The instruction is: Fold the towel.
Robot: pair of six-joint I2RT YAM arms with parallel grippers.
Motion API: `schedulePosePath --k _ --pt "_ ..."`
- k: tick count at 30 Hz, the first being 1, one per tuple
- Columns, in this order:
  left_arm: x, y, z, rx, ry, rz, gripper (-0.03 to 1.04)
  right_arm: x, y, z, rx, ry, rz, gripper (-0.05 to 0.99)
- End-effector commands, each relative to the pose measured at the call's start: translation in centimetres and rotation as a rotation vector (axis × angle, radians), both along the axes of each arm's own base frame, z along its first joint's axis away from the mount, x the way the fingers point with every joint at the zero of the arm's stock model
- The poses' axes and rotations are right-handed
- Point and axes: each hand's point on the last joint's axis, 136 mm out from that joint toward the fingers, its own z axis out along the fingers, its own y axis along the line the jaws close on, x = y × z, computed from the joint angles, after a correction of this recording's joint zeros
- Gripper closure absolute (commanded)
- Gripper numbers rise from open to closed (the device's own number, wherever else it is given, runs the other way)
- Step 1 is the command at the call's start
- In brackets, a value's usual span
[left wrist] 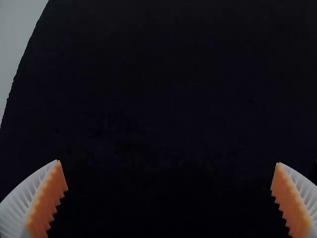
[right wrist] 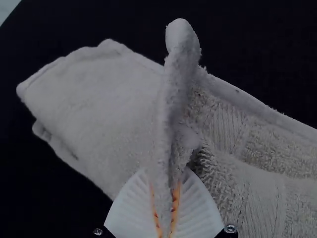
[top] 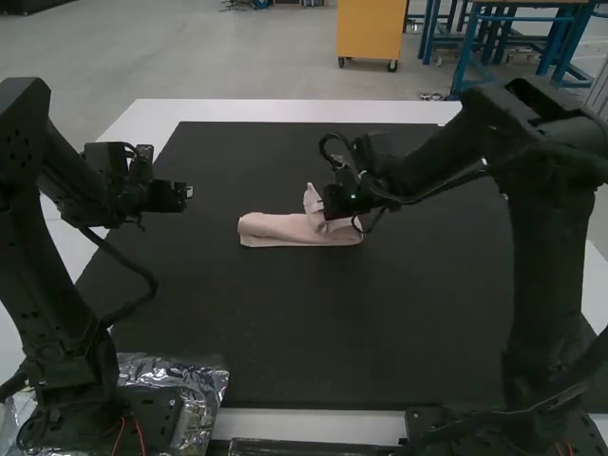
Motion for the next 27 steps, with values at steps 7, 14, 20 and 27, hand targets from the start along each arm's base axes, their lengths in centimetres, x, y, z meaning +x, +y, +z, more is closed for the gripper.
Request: schedulePosePath --k 7,14,20,27 --pt "0.2 0.4 1.1 0.022 -0.045 0.005 0.04 0.6 6.5 1.8 0.054 -0.047 0.068 0.96" --pt "-0.2 0.4 0.6 0.023 -0.039 0.006 0.04 0.7 9.4 1.2 0.056 -0.046 0.105 0.96" --pt "-0.4 0.4 0.6 0.02 -0.048 0.008 0.04 -0.9 12.0 2.2 0.138 0.028 0.154 0.65" --pt "-0.5 0.1 0.3 0.015 -0.041 0.005 0.04 0.5 11.5 5.7 0.138 -0.074 0.129 0.3"
